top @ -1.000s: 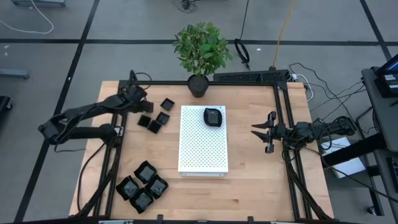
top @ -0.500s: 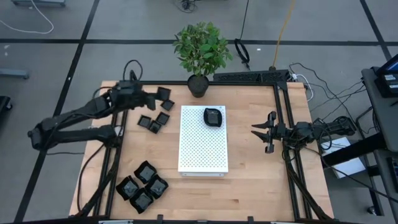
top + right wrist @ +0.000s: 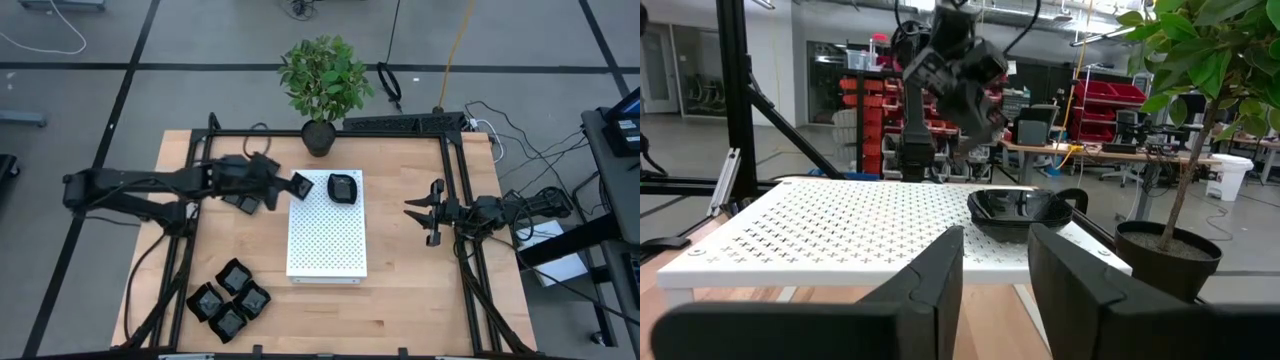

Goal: Pick & Place Mini shaped plates
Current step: Put the black square plate on the shelf, then stack the black square plate on top of the the black square plate on the shelf

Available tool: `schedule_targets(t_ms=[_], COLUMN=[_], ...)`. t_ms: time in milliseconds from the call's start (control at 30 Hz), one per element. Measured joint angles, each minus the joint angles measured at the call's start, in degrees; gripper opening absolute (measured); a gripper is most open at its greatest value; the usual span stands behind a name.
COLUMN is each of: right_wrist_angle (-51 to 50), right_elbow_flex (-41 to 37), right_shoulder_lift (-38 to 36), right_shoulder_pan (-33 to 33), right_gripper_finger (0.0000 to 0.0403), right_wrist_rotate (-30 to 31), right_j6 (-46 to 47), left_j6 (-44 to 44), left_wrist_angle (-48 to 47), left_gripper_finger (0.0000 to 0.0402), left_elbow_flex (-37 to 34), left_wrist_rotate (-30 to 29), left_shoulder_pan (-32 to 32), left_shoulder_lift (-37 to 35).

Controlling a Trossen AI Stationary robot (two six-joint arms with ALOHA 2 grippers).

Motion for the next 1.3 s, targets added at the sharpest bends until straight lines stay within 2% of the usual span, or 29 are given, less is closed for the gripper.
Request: schedule_targets(t_ms=[167,467,1067,1167,1300], right_wrist_angle=[0.0,0.0,0.0,0.0,0.0], right_elbow_flex=[0.0,0.0,0.0,0.0,0.0], right_shoulder_lift=[-0.01,-0.02,-0.02,-0.01,-0.01], right_shoulder_pan=[0.01,0.0,0.02,0.01,0.0], right_gripper_finger=[0.0102,0.0102,0.0102,0.0102,0.0102], right_wrist_rotate=[0.02,0.02,0.02,0.02,0.02], right_j6=[0.01,0.02,0.02,0.01,0.01], left_j6=[0.04,-0.2,-0.71,1.46,1.05], left_wrist_angle=[2.31,2.59,6.84,5.16,-2.35], left_gripper_finger=[0.0007,0.0014,0.0024,0.0045,0.0101], left_elbow_flex=[0.0,0.0,-0.07,-0.07,-0.07], left_wrist_rotate=[0.03,-0.02,-0.42,-3.34,-11.01], left_shoulder_pan=[-0.69,-0.61,-0.15,-0.15,1.29], left_shoulder_lift=[4.96,9.05,9.22,6.31,-0.28])
